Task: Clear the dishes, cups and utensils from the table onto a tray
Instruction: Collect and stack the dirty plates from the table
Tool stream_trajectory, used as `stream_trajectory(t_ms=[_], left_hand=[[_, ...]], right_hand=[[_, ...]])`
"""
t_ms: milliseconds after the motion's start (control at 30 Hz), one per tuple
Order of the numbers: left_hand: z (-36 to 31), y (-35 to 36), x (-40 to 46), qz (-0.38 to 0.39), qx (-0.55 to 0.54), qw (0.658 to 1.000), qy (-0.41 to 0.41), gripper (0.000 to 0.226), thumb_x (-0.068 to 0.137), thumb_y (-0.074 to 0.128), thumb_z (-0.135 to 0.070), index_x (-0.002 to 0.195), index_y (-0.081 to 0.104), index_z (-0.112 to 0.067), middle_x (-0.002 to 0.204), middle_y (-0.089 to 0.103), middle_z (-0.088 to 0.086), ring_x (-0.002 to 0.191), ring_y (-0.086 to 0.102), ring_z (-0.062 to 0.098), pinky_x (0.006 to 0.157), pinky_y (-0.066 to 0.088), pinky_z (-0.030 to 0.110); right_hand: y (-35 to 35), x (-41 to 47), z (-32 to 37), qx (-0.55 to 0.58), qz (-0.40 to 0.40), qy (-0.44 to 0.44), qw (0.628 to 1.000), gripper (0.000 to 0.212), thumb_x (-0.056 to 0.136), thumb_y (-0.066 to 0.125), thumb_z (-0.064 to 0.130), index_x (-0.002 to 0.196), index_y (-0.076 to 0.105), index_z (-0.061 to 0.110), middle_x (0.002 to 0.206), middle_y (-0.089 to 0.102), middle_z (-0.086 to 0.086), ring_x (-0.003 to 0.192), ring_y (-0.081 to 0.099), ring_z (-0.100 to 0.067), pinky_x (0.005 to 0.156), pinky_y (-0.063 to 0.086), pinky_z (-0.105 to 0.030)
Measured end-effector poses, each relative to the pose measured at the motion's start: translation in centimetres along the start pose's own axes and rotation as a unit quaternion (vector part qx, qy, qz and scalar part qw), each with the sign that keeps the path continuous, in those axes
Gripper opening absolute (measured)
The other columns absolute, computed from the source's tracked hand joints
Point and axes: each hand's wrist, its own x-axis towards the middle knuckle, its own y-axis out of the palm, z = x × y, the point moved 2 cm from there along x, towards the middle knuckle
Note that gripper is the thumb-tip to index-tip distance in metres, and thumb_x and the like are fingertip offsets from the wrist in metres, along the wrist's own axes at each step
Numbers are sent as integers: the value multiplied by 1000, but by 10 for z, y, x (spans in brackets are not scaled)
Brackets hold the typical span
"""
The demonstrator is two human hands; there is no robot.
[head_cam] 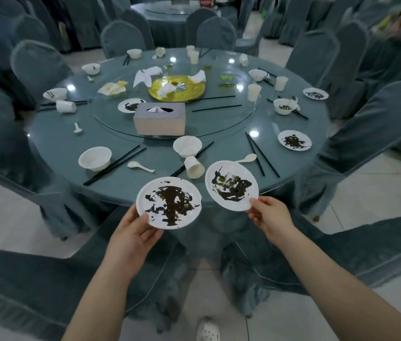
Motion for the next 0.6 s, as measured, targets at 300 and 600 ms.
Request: stream_trajectory(t_ms=[300, 600], left_hand=[[44, 20, -89, 110, 7, 994, -23, 38, 96, 48, -6, 125, 57, -30, 110, 72, 4, 96, 70, 21, 67, 59, 31], [74, 97, -130, 220, 60, 973, -47, 35, 97, 49, -15, 126, 57, -35, 111, 71, 0, 94, 71, 20, 66, 58, 30]], right_hand=[[-32, -141, -4, -64, 12, -71, 995, 8, 89, 65, 18, 94, 66, 13, 63, 66, -2, 50, 55, -9, 49, 46, -20], [-102, -191, 11, 8, -11, -99, 995, 11, 92, 58, 5, 94, 66, 13, 91, 73, -10, 79, 72, -22, 61, 57, -26]])
